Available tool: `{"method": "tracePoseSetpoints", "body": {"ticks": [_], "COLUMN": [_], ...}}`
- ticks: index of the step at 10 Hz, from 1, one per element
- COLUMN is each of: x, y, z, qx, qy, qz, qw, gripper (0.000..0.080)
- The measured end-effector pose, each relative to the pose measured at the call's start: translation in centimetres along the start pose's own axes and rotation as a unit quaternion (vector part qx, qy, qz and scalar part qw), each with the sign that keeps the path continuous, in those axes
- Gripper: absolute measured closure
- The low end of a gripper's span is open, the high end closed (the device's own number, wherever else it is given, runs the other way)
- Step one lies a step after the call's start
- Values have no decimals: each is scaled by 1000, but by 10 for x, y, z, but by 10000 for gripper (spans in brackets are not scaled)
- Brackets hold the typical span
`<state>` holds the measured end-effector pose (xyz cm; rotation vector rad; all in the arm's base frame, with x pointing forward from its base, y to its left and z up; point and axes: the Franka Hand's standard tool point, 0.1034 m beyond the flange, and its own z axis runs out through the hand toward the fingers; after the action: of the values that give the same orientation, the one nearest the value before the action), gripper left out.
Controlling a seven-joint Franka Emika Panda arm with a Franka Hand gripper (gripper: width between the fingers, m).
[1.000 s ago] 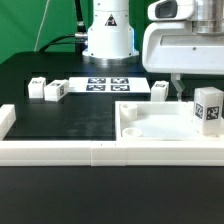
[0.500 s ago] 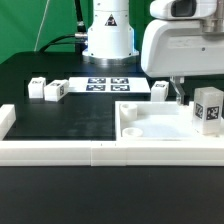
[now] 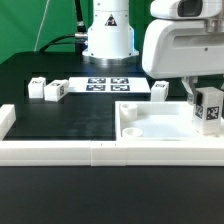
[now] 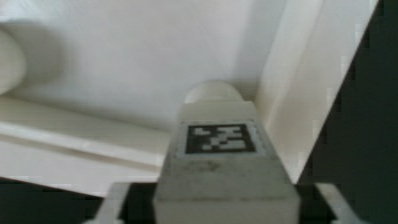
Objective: Assemble one leg
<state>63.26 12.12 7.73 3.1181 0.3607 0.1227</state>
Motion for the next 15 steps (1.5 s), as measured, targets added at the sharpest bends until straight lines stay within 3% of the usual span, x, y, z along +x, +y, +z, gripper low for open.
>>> {"method": "tracePoseSetpoints", "body": {"ticks": [4, 6, 8, 11, 15], "x": [0, -1, -1, -2, -3], "y": [0, 0, 1, 0, 0], "z": [0, 1, 1, 2, 3], "qx": [1, 7, 15, 16, 21], "qy": [0, 1, 3, 9, 9], "qz": [25, 117, 252, 428, 659], "qw": [1000, 993, 968, 903, 752], "gripper": [509, 509, 509, 509, 509]}}
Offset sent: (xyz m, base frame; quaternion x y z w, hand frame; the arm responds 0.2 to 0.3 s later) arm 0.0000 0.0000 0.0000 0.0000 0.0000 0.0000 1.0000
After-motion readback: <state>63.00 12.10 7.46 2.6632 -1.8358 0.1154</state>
